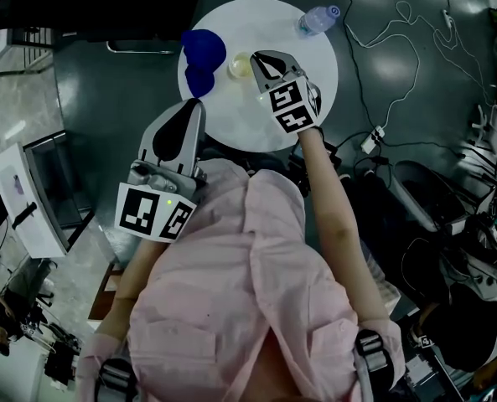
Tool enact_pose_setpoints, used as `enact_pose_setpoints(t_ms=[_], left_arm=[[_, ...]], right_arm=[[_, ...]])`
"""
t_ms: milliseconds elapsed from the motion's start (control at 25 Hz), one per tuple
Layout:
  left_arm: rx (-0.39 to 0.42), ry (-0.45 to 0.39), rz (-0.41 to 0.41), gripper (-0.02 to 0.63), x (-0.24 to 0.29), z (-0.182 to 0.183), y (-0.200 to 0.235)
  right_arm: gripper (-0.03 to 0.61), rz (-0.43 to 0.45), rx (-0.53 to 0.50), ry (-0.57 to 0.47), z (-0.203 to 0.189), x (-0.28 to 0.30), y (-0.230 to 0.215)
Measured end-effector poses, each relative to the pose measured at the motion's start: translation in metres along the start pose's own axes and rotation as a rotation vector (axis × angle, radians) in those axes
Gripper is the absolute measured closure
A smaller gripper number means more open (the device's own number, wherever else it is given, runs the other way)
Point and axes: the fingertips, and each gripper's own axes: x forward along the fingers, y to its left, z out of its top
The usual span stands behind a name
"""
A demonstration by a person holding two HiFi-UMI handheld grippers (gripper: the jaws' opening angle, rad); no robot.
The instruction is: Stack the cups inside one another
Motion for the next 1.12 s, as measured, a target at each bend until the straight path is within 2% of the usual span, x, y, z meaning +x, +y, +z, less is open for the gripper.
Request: enact_pose_setpoints(t_ms=[280, 680, 1120], left_arm=[[0.011, -0.024, -0.001, 0.595, -0.018, -0.001, -0.016], [0.029, -0.028, -0.011, 0.595, -0.022, -0.006, -0.036], [0.041, -0.050, -0.017, 0.595, -0.029, -0.008, -0.056]], right_arm=[[0.545, -0.043, 0.078, -0.091, 0.006, -0.033, 0.005], [0.545, -0.154, 0.172, -0.241, 0.025, -0.086, 0.003], [0.545, -0.151, 0.165, -0.365, 0.051, -0.142, 0.031]])
